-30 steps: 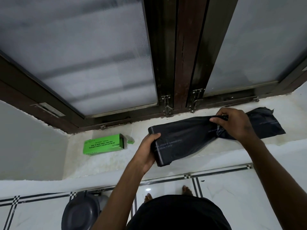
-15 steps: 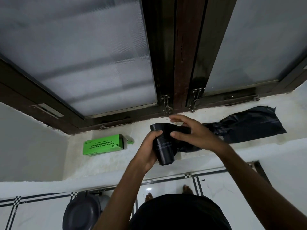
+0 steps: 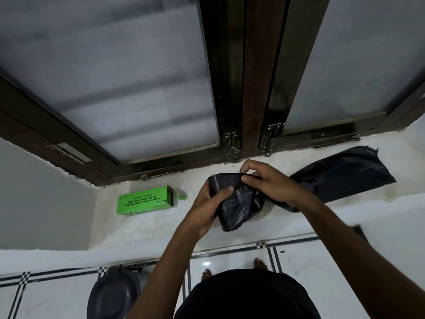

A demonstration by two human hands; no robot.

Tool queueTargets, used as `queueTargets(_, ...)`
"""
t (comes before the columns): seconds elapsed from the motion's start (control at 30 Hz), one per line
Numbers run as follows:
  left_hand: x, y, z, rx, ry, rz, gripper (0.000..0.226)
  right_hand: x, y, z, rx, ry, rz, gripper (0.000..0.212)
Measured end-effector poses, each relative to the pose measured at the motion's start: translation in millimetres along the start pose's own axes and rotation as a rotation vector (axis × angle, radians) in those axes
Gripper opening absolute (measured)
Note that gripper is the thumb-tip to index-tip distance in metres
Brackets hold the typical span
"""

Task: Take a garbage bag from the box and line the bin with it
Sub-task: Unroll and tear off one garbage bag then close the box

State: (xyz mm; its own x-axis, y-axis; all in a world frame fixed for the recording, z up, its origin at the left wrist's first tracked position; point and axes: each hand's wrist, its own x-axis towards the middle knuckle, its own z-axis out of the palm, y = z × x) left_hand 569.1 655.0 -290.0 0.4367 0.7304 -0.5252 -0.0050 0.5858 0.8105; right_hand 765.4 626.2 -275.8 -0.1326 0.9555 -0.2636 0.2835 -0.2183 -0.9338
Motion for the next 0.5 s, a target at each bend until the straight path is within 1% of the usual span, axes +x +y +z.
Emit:
queueTargets(0.17,0.1,2.5,2.3,0.023,-0.007,0.017,0.039,-1.9,-2.5,4.1,0.099,0.076,0.056,0.016)
queueTargets(0.23,-0.4,2.1,2.4,0.067,-0.013,0.023,0.038,-5.5,-4.4,0.7,0.124,0.049,0.047,0.022)
queueTargets(0.3,-1.0,1.6,2.2,0.090,-0.021,0.032,0.037,-7.9,-5.3,-0.5,0.097,-0.002,0.055,0.026)
queueTargets(0.4,-2.0,0.2,4.2,0.106,-0.024,0.047,0.035,-8.1,-3.0,0.6,0.043,-0.014,0.064,0.022)
queueTargets(0.5,-2.9,-0.9,8.2,0.145,-0.022,0.051,0.031,-7.1,-1.9,3.4,-0.019,0.030,0.043,0.018)
